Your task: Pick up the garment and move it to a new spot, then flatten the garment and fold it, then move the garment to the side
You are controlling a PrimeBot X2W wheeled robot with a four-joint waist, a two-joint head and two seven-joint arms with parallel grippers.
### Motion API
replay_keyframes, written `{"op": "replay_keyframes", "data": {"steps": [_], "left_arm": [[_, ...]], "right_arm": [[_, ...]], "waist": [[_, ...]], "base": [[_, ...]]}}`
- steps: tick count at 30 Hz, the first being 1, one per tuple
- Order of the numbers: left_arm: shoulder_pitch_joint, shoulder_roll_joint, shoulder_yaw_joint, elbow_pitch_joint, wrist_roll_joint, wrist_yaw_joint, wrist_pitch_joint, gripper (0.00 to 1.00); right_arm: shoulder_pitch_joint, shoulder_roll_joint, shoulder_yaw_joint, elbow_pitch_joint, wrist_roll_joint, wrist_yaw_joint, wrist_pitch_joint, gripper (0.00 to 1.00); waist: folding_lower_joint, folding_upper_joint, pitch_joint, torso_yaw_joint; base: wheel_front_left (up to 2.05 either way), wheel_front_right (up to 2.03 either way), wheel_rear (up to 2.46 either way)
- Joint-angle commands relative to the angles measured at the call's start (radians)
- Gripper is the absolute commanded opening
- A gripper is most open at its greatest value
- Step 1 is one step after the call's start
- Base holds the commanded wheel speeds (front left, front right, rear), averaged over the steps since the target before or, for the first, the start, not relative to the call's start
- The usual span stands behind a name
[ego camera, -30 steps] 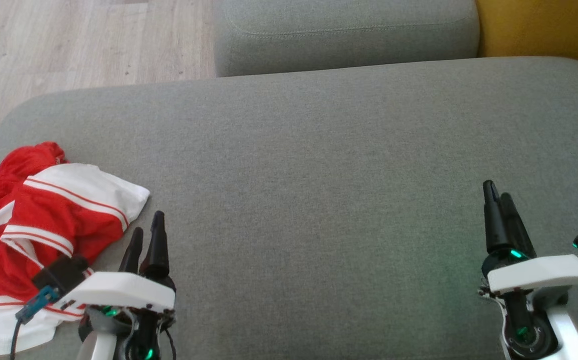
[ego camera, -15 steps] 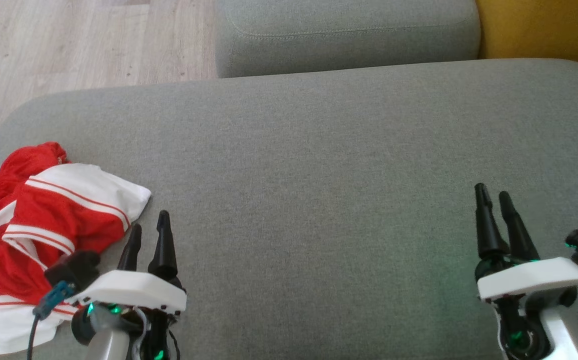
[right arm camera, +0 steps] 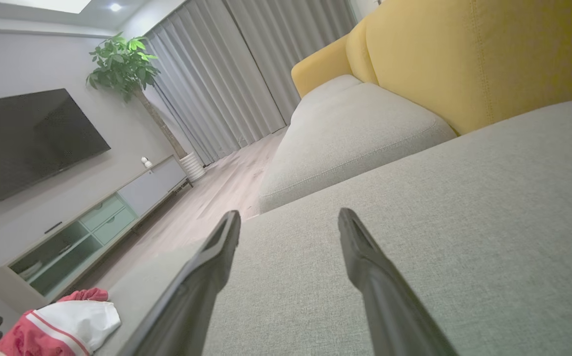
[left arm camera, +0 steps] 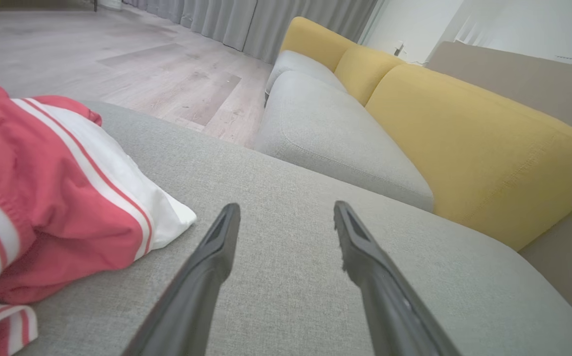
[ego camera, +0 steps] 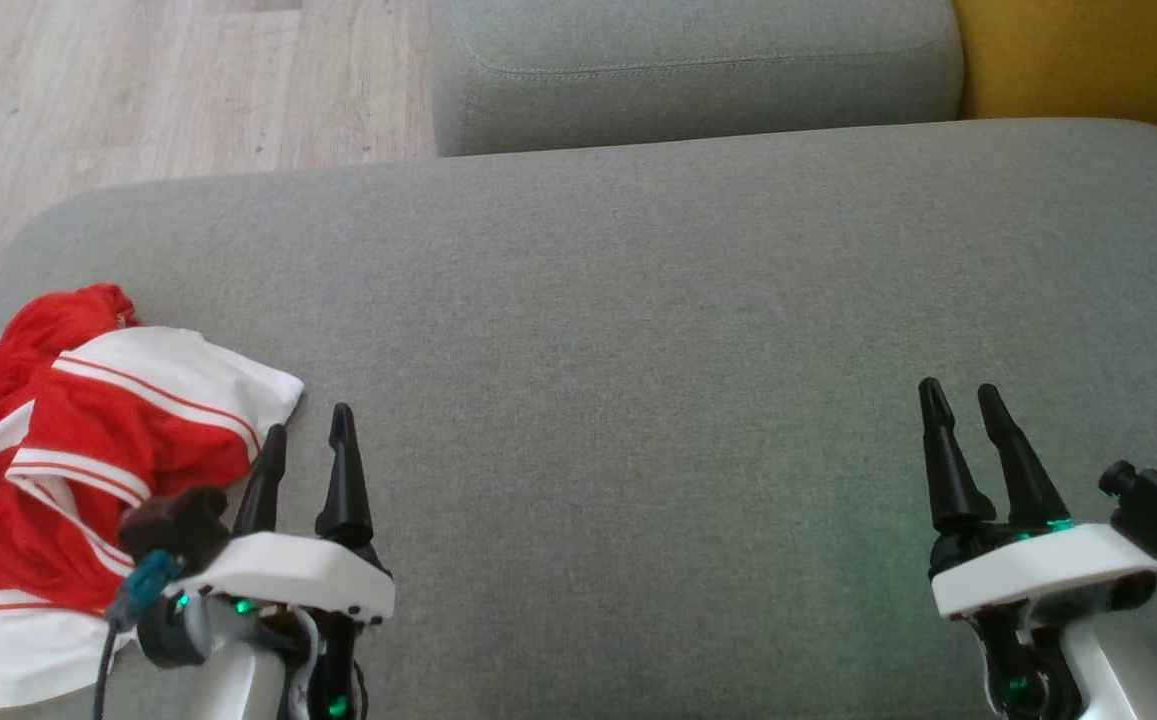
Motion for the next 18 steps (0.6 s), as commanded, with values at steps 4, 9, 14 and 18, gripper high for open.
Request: {"op": "replay_keyframes", "data": {"steps": [4,9,14,18], "left_arm": [[-0.062,0.015,0.004,-0.035,0.077,0.020,-0.027,1.00],[-0.067,0.015,-0.006,-0.036,0.133,0.033,-0.041,1.00],[-0.072,0.016,-0.015,-0.038,0.190,0.047,-0.056,1.00],[-0.074,0.016,-0.023,-0.035,0.232,0.057,-0.067,1.00]], "right_arm": [[-0.051,-0.029,0.028,-0.030,-0.070,0.006,-0.030,1.00],[-0.052,-0.030,0.028,-0.031,-0.125,0.007,-0.044,1.00],[-0.055,-0.030,0.027,-0.035,-0.179,0.007,-0.059,1.00],[-0.057,-0.032,0.028,-0.038,-0.218,0.007,-0.071,1.00]], "waist": [[0.0000,0.0000,0.002,-0.001],[0.0000,0.0000,0.002,-0.001],[0.0000,0.0000,0.002,-0.002],[0.0000,0.0000,0.002,-0.002]], "base": [[0.00,0.00,0.00],[0.00,0.00,0.00],[0.00,0.00,0.00],[0.00,0.00,0.00]]}}
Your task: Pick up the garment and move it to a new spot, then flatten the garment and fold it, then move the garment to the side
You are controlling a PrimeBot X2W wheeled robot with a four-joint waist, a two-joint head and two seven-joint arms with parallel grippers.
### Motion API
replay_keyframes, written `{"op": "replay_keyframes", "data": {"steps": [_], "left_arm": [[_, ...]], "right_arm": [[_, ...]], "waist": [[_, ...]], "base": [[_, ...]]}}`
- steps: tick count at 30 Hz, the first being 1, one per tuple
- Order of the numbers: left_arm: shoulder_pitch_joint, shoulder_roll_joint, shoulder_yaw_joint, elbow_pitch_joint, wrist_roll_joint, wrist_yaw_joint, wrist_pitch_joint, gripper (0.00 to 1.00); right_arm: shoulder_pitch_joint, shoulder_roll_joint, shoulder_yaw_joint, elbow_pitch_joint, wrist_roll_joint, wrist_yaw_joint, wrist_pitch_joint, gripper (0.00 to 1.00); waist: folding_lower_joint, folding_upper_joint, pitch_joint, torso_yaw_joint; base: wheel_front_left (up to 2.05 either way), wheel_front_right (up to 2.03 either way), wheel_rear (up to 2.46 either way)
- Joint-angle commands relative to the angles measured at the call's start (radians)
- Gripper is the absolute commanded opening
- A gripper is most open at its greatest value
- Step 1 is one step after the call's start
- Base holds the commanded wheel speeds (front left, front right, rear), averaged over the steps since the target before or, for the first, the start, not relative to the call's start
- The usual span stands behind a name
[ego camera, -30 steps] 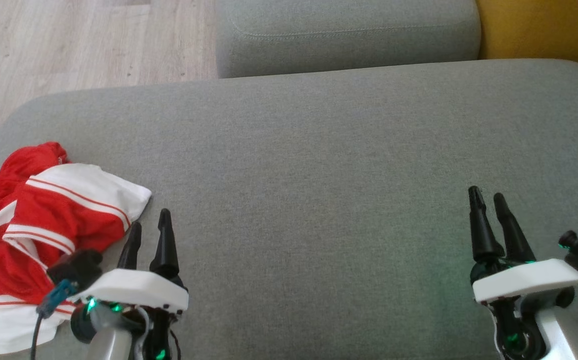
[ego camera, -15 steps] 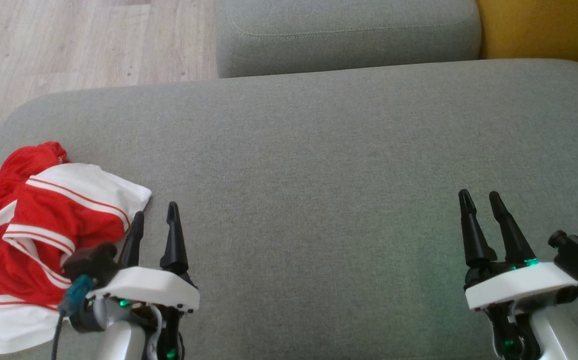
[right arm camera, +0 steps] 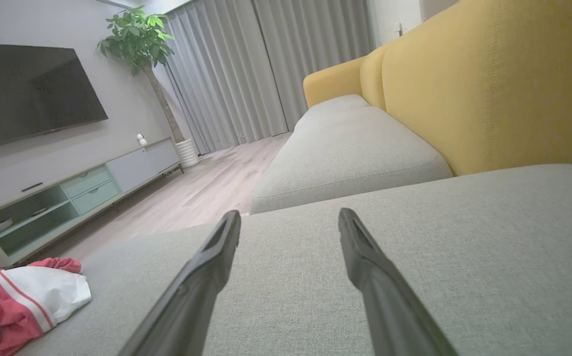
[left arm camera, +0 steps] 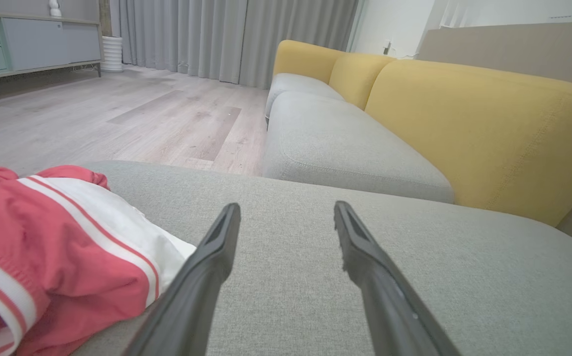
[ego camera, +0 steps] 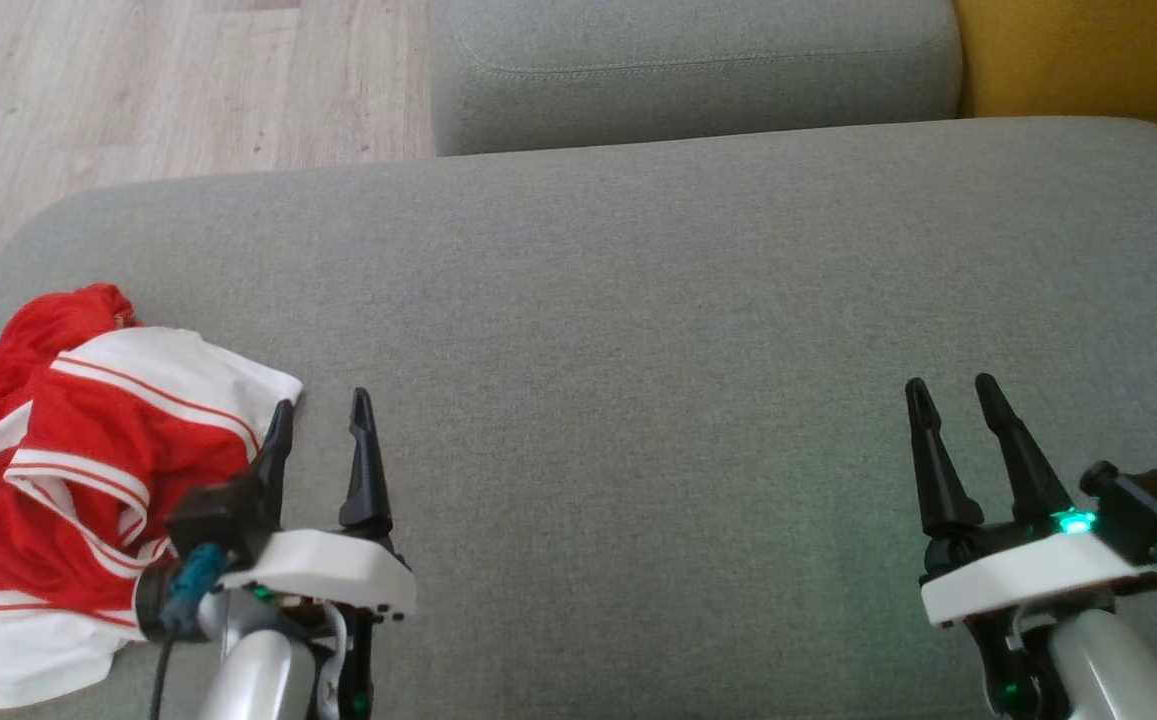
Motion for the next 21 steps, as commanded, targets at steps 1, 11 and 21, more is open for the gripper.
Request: {"op": "replay_keyframes", "data": {"steps": [1,11,21], "left_arm": [[-0.055,0.015,0.016,-0.035,0.031,0.007,-0.015,1.00],[-0.065,0.016,0.000,-0.027,0.129,0.021,-0.044,1.00],[-0.066,0.016,0.006,-0.014,0.113,0.020,-0.045,1.00]], "right_arm": [[-0.053,-0.021,0.019,-0.037,-0.029,0.007,-0.020,1.00],[-0.055,-0.026,0.030,-0.050,-0.117,0.008,-0.050,1.00],[-0.052,-0.016,0.007,-0.043,-0.113,0.008,-0.050,1.00]], "waist": [[0.0000,0.0000,0.000,0.000],[0.0000,0.0000,0.002,0.001],[0.0000,0.0000,0.001,0.001]], "base": [[0.00,0.00,0.00],[0.00,0.00,0.00],[0.00,0.00,0.00]]}}
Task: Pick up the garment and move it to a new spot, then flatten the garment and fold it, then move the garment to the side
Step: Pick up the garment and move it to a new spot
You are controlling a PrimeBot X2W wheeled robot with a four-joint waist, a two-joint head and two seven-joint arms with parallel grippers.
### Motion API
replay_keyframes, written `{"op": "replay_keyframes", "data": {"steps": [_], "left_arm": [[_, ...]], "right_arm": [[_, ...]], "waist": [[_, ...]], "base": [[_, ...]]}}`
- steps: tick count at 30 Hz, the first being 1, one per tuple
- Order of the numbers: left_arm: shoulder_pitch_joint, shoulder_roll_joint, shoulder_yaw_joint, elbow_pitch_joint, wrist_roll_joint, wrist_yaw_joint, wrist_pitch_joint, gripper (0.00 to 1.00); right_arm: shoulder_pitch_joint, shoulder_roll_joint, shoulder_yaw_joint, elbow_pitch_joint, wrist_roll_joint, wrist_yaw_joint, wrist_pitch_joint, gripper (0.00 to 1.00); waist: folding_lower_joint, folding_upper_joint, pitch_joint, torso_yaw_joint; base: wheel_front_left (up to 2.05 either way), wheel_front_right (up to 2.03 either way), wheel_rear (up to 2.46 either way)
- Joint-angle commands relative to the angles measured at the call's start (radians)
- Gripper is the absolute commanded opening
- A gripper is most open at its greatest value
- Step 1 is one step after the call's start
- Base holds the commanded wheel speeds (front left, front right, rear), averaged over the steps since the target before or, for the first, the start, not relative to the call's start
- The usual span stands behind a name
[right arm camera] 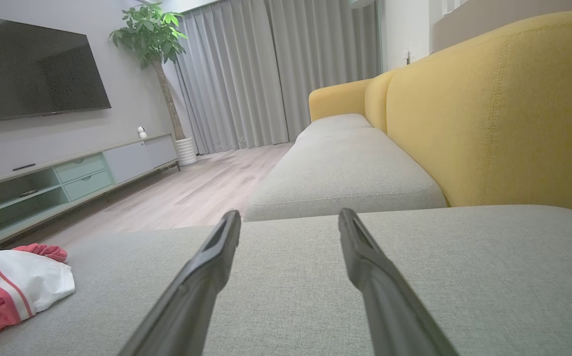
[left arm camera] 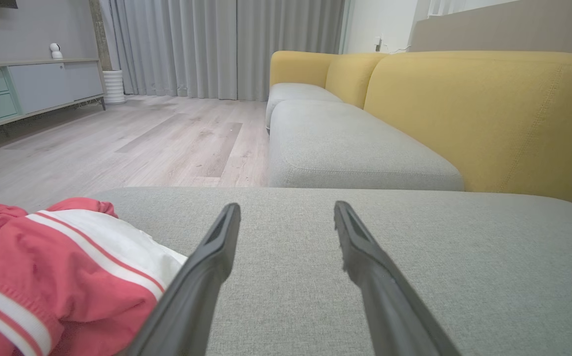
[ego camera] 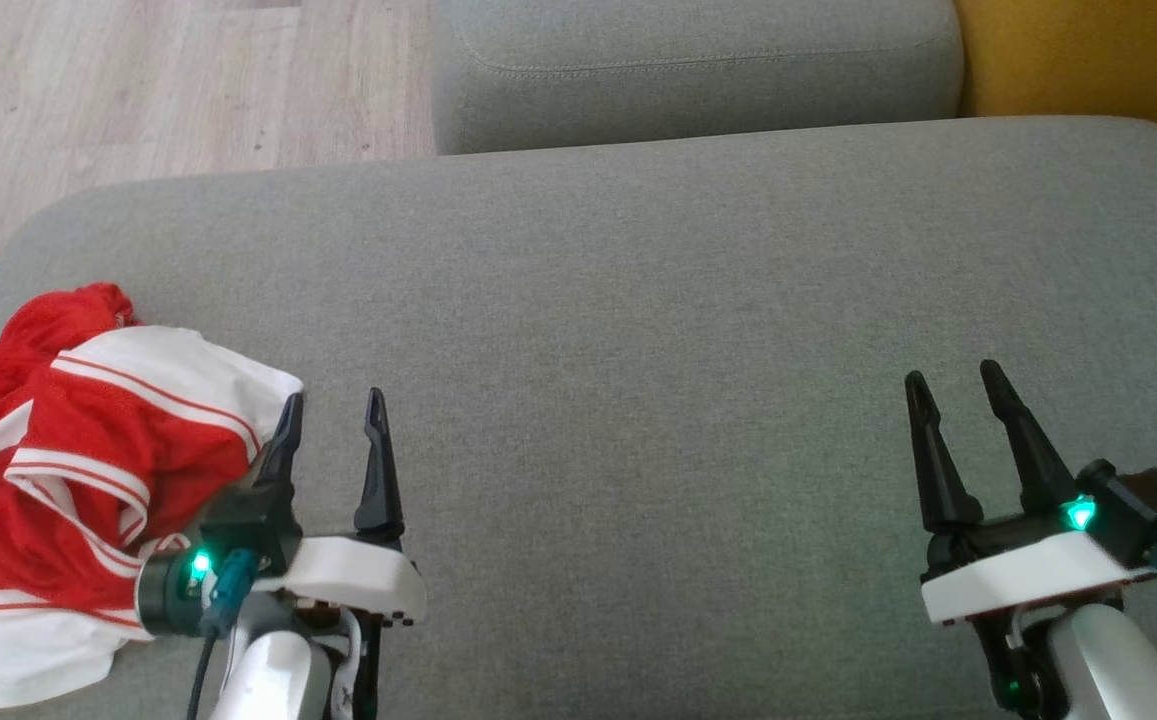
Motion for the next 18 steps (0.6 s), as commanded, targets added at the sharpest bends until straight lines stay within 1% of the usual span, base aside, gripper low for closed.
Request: {"op": "replay_keyframes", "data": {"steps": [1,12,15,18], "left_arm": [[-0.062,0.013,0.029,-0.027,-0.008,0.002,-0.012,1.00],[-0.065,0.013,0.030,-0.018,-0.013,0.000,-0.012,1.00],[-0.066,0.013,0.031,-0.013,-0.016,0.001,-0.012,1.00],[-0.067,0.013,0.034,-0.014,-0.020,0.005,-0.012,1.00]], "right_arm": [[-0.047,-0.013,0.014,-0.030,0.002,0.008,-0.011,1.00],[-0.047,-0.014,0.013,-0.027,0.009,0.008,-0.011,1.00],[-0.043,-0.015,0.014,-0.032,0.009,0.008,-0.011,1.00],[-0.038,-0.018,0.020,-0.041,0.013,0.008,-0.011,1.00]], "waist": [[0.0000,0.0000,0.000,0.000],[0.0000,0.0000,0.000,0.003],[0.0000,0.0000,0.000,0.019],[0.0000,0.0000,0.000,0.051]], "base": [[0.00,0.00,0.00],[0.00,0.00,0.00],[0.00,0.00,0.00],[0.00,0.00,0.00]]}}
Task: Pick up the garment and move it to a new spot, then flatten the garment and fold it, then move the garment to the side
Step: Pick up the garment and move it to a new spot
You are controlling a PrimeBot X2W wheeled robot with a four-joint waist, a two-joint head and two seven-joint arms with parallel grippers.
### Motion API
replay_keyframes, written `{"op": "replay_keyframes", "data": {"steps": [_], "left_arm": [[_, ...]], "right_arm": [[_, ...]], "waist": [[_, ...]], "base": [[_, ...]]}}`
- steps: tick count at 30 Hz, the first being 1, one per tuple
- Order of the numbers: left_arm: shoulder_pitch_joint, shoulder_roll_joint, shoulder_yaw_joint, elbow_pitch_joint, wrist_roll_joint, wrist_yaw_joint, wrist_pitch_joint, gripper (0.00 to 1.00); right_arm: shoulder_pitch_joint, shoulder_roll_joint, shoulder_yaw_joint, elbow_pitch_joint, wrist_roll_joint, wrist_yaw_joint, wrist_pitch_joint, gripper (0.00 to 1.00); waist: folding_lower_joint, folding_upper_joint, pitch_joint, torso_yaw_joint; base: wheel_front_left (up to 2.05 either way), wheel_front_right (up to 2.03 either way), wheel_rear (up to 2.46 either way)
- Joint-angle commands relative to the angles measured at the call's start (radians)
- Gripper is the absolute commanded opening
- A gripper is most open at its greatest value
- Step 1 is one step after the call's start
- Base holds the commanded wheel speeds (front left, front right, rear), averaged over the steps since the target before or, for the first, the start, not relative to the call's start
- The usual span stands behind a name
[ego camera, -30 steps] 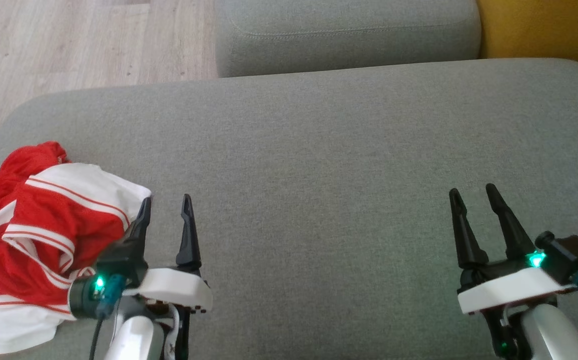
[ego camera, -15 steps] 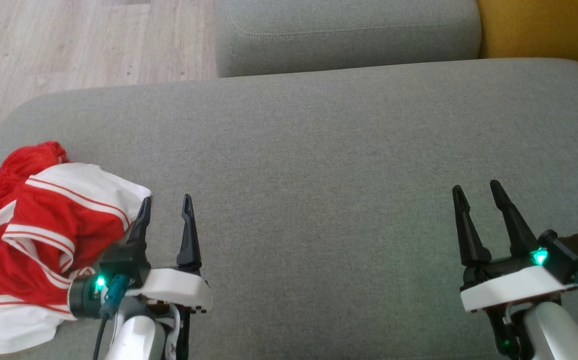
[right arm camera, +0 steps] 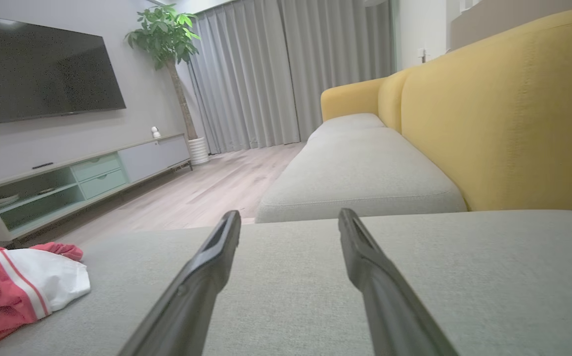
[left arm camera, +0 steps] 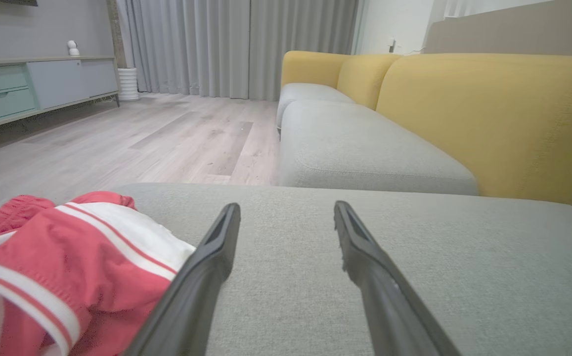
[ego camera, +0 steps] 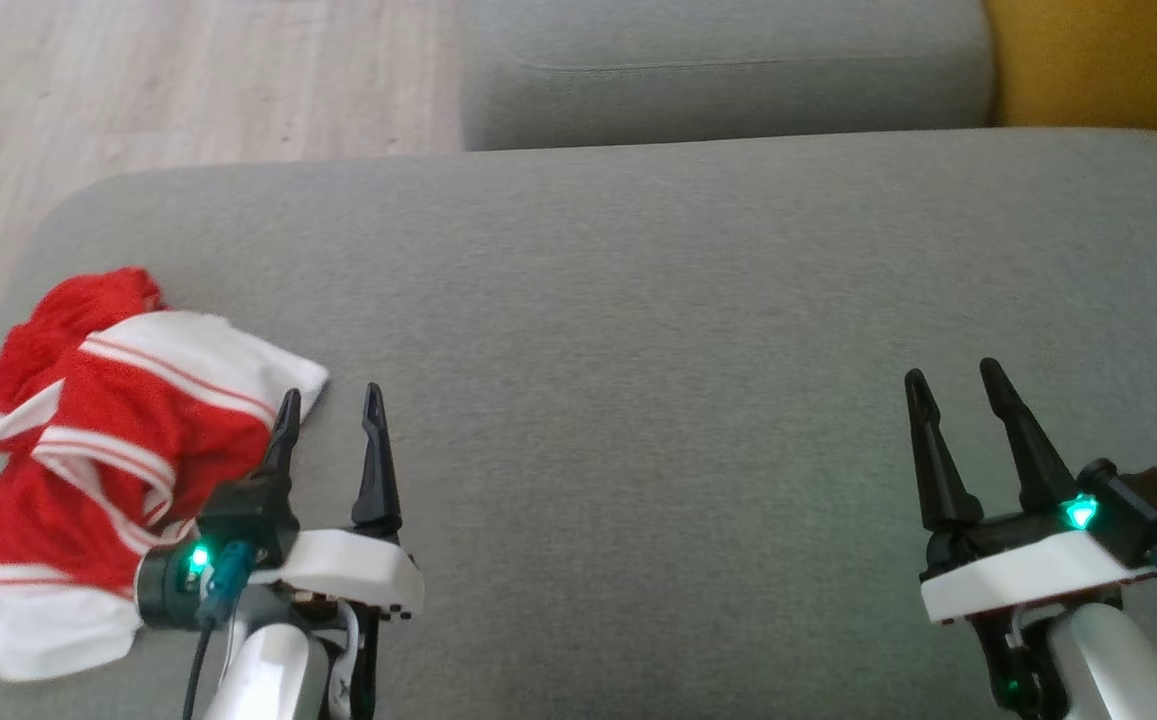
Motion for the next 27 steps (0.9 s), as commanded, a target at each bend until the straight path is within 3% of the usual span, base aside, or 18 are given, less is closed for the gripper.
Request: {"op": "replay_keyframes", "data": {"steps": [1,20,27], "left_arm": [[-0.051,0.013,0.034,-0.032,-0.010,0.005,-0.012,1.00],[-0.027,0.013,0.070,-0.032,-0.011,0.000,-0.012,1.00],[-0.018,0.013,0.081,-0.036,-0.013,-0.002,-0.012,1.00]], "right_arm": [[-0.037,-0.018,0.022,-0.041,0.007,0.008,-0.011,1.00],[-0.021,-0.015,0.064,-0.057,0.031,0.008,-0.011,1.00],[-0.021,-0.015,0.072,-0.061,0.037,0.008,-0.011,1.00]], "waist": [[0.0000,0.0000,0.000,0.032],[0.0000,0.0000,-0.003,0.339],[0.0000,0.0000,0.000,0.411]], "base": [[0.00,0.00,0.00],[0.00,0.00,0.00],[0.00,0.00,0.00]]}}
